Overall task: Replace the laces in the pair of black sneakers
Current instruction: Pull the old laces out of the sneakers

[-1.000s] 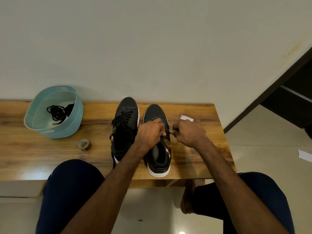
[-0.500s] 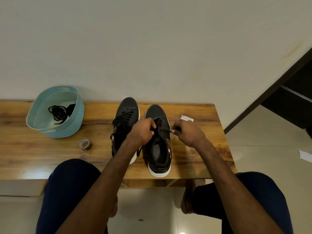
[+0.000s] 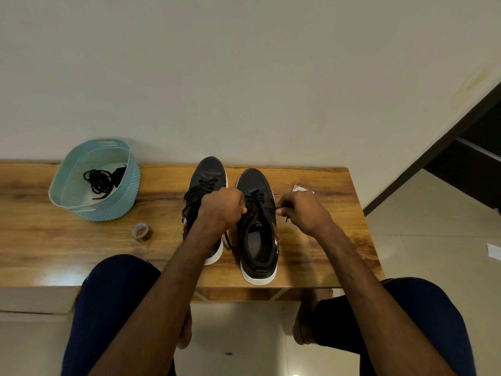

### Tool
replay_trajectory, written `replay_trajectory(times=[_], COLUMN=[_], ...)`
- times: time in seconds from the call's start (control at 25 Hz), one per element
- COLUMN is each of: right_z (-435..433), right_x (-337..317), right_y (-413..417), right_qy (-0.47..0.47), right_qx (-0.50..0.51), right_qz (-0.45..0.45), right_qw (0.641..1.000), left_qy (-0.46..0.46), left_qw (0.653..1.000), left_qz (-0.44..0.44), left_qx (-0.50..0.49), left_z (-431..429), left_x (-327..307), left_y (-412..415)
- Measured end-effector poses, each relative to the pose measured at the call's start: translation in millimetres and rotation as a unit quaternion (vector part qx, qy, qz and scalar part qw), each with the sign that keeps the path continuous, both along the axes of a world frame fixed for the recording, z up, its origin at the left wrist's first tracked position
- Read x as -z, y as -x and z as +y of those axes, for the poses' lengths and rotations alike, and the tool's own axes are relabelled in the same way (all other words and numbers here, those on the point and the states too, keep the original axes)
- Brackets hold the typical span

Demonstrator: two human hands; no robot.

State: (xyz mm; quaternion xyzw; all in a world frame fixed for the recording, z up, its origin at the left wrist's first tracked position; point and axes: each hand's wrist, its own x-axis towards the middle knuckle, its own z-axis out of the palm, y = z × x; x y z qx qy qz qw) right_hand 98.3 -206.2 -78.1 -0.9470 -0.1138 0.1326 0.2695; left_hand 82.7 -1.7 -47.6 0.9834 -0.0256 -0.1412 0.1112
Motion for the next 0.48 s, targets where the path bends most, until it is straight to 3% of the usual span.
replay_trajectory(times=[0.24,0.36,0.48], right_z=[-8.1,-12.3,-17.8], right_x=[-0.4,-4.3,-5.2], right_y=[-0.8,-1.7,-1.1], right_qy=[0.01,0.036,0.126], right_qx=[0.007,0.026,0.072], right_qz=[0.007,-0.016,-0.049], right_qw=[1.0,0.999,0.988], left_qy=[-0.009,0.01,-0.007], left_qw=[0.994,0.997,0.998], left_qz=[-0.101,-0.063,-0.003], left_qx=[-0.026,-0.036,-0.068], left_z=[10.8,16.1,30.8], left_x=[-16.9,-19.8,-22.8], left_y=[-2.4,-1.3,-5.0])
